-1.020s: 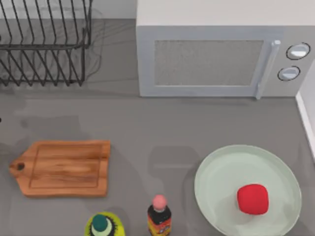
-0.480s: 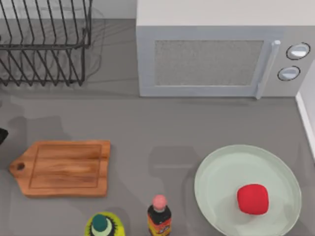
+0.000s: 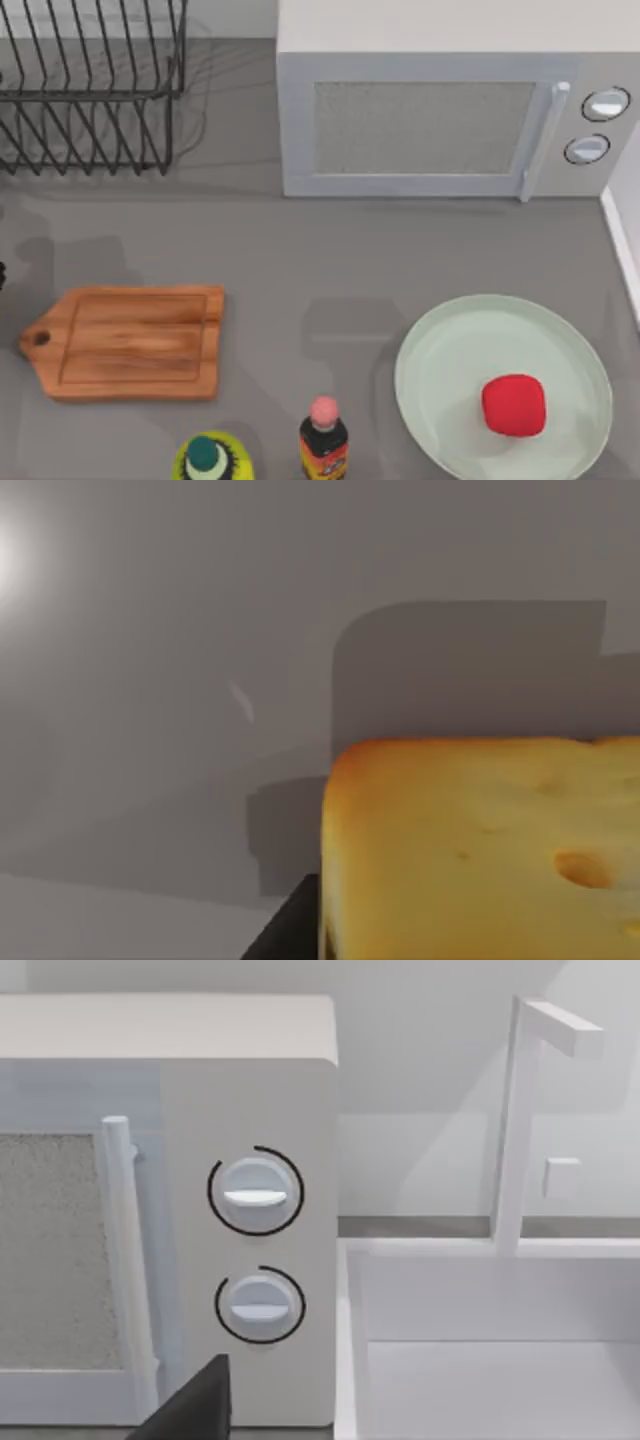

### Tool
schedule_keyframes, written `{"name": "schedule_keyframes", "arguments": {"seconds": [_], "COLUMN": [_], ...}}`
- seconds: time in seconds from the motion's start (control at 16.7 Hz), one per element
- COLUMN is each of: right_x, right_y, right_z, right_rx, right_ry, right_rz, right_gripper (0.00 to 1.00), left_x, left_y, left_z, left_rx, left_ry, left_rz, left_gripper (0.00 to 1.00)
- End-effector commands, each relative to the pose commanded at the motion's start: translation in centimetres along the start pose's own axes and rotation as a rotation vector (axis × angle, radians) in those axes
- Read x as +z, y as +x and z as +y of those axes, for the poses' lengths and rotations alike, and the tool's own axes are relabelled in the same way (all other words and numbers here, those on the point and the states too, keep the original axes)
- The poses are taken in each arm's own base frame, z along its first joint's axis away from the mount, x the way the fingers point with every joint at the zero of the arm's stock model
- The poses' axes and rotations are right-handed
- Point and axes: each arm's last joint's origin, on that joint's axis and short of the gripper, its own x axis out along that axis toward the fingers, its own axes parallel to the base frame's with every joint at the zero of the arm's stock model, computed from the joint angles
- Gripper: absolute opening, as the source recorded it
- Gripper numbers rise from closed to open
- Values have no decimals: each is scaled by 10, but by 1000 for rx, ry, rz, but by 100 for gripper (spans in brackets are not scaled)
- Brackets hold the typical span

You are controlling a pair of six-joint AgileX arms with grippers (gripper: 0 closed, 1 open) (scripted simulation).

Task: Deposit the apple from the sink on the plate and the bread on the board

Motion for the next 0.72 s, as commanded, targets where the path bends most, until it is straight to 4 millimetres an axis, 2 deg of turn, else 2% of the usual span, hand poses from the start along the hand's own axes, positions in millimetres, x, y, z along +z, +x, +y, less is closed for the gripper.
{"name": "schedule_keyframes", "arguments": {"seconds": [0.24,0.72], "right_x": [0,0], "right_y": [0,0], "right_z": [0,0], "right_rx": [0,0], "right_ry": [0,0], "right_rz": [0,0], "right_gripper": [100,100], "left_x": [0,0], "left_y": [0,0], "left_z": [0,0], "left_rx": [0,0], "left_ry": [0,0], "left_rz": [0,0], "left_gripper": [2,0]}}
